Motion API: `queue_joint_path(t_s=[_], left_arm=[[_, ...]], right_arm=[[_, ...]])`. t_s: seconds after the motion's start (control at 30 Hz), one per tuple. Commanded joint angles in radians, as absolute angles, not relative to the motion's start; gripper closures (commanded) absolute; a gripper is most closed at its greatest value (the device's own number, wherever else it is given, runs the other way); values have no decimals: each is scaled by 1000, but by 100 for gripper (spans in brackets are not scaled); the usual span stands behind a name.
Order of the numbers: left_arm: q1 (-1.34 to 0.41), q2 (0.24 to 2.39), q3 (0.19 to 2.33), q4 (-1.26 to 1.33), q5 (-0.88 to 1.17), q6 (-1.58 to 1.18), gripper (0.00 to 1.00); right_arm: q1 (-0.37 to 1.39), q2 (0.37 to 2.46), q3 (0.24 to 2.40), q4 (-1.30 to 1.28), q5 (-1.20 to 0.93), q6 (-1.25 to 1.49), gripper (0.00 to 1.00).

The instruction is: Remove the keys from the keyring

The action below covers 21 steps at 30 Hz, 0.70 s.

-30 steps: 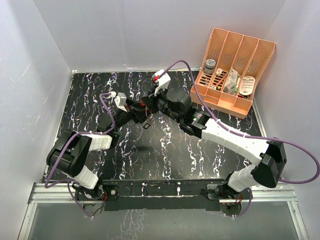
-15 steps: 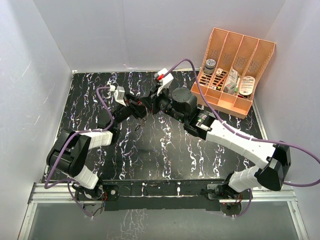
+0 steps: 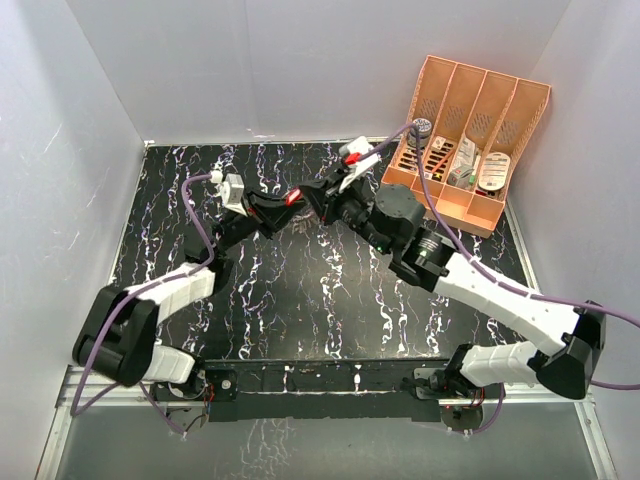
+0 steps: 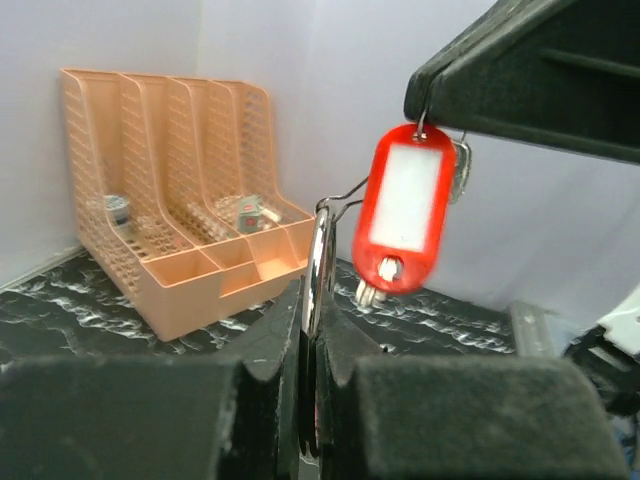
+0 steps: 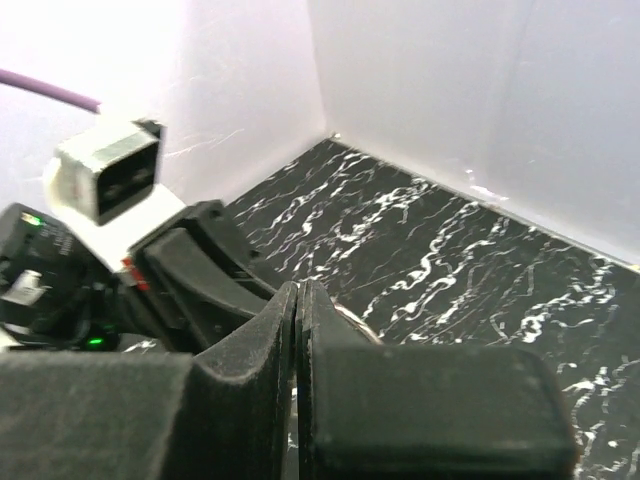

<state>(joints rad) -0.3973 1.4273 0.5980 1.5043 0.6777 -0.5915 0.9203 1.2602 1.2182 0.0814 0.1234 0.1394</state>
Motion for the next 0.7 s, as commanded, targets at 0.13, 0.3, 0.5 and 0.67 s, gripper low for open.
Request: queue_joint_path(t_s=[0.13,0.3,0.5,0.67], left_arm=[[-405,1109,709,620,407,-38,100],[-408,1023,742,526,255,86,100],[-409,1040,870,376,279,200,100],[-408,1017,936,289,312,225,100]], right_arm=[[926,1128,1073,301,321,28,100],[925,1154,1049,282,313,31,72],[926,1200,1037,267,294,45,57],[926,1225,986,295,257,36,51]])
